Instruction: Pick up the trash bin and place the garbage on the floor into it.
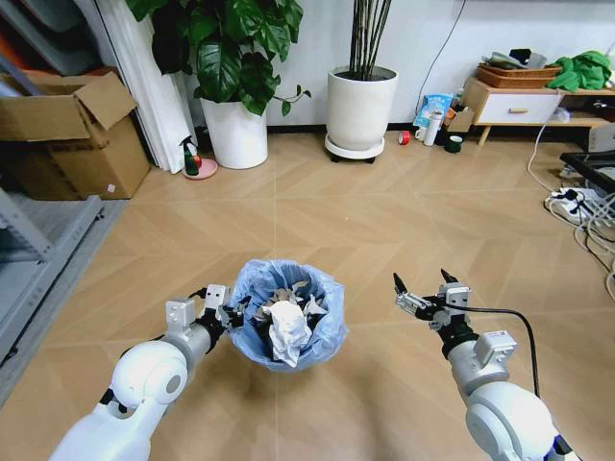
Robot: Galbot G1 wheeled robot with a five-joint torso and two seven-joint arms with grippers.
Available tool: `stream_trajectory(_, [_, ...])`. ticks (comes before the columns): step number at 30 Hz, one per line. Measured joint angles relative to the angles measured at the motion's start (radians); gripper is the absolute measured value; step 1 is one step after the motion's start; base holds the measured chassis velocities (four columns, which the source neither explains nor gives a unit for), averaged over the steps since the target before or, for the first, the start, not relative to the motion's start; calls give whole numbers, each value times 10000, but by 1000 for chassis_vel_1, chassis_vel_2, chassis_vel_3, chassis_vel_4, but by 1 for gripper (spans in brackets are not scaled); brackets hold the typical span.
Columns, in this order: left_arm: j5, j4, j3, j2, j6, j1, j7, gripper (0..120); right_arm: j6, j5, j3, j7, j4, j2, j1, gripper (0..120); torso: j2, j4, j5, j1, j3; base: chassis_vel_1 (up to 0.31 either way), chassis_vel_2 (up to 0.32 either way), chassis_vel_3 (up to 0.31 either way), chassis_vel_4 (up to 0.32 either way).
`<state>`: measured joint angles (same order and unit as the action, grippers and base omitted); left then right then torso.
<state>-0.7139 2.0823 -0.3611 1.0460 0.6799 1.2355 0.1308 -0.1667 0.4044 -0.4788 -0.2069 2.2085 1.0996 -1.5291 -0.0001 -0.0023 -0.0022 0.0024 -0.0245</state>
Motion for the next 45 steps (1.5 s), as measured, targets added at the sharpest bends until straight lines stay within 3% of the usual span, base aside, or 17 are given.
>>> stream_trajectory(17, [91, 5, -8, 74, -38, 42, -97, 0, 147, -24, -8, 100, -46, 122, -300, 100, 1, -5, 4, -4, 3, 198, -208, -195, 211])
stream_trajectory(38, [359, 23, -41, 355, -113, 220, -143, 0, 239, -15, -69, 125, -138, 210, -585, 100, 0, -6, 3, 0, 0, -55, -26, 51, 25])
stream_trajectory(42, [301, -74, 22, 395, -195, 161, 644, 0, 459, -202, -87, 127, -228, 287, -582, 100, 0, -6, 5, 0, 0, -91, -64, 63, 58])
stream_trajectory(45, [6, -236, -1, 471, -275, 87, 1901, 0, 507, -261, -90, 127, -258, 394, -579, 100, 0, -5, 3, 0, 0, -11, -17, 6, 6])
